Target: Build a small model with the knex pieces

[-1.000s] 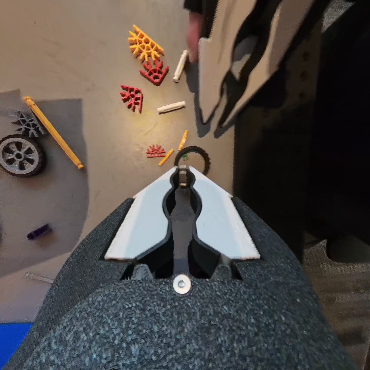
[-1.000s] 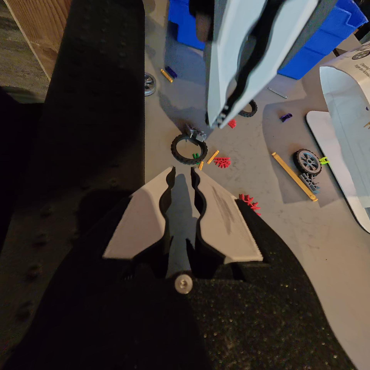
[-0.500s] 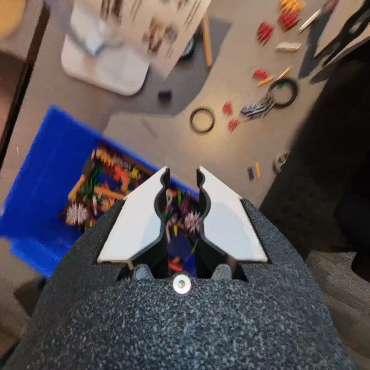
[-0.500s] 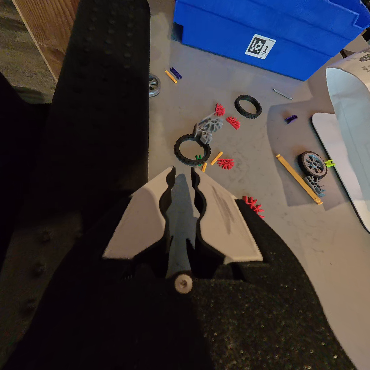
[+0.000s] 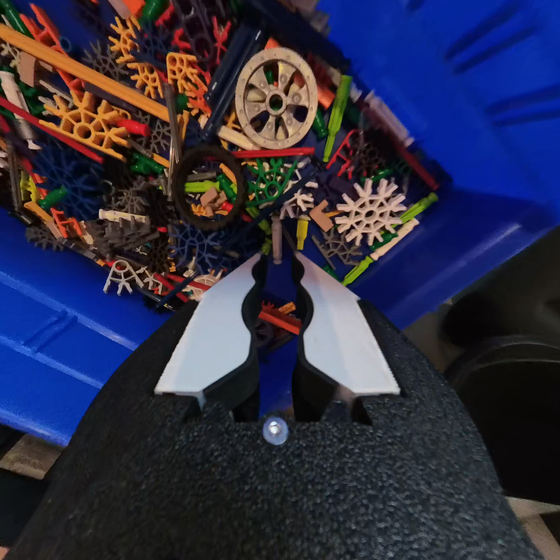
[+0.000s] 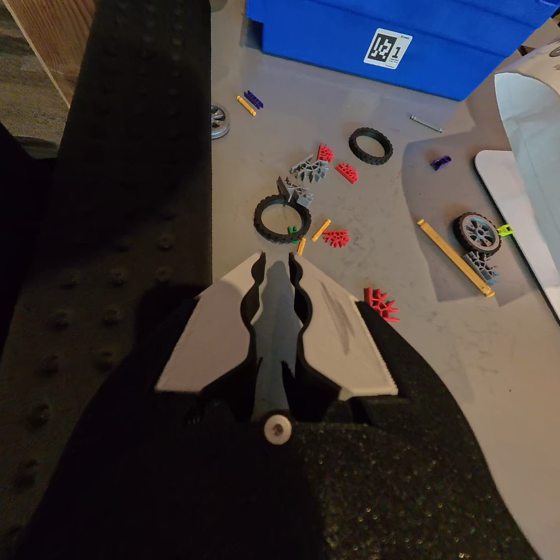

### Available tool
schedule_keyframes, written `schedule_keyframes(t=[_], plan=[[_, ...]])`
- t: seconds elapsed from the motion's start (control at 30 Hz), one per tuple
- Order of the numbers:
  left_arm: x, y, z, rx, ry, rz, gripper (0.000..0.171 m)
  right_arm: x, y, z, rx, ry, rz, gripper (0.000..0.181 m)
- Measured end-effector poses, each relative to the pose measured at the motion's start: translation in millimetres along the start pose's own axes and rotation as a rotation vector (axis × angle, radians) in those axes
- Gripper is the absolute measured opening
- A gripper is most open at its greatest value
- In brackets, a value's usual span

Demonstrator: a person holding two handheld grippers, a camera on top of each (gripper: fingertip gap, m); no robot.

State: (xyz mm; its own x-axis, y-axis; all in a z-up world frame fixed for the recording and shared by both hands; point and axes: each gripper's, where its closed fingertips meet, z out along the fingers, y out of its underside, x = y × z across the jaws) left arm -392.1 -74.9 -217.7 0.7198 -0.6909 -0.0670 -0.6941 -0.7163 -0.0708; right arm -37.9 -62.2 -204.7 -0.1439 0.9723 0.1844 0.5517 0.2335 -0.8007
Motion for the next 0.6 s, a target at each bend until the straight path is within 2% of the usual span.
schedule_keyframes(t=[0.1,0.27,0.33,0.53,0.6], plan=[[-6,6,8,-0.046,-0.032,0.019,0.015,0,0,0,-0.001,0.001,-0.002,0.015],[-3,4,7,-0.021,-0.001,0.005,0.010,0,1,0,-0.003,0.002,-0.006,0.015],[-6,1,2,0.011,-0.016,-0.013,0.000,0,1,0,-0.004,0.003,-0.008,0.015],[-2,2,-4,0.018,-0.016,-0.003,0.000,-1,0,-1,-0.004,0.008,-0.021,0.015],[1,-3,-4,0.029,-0.025,0.002,0.005,-1,-1,-2,-0.003,0.010,-0.024,0.015]])
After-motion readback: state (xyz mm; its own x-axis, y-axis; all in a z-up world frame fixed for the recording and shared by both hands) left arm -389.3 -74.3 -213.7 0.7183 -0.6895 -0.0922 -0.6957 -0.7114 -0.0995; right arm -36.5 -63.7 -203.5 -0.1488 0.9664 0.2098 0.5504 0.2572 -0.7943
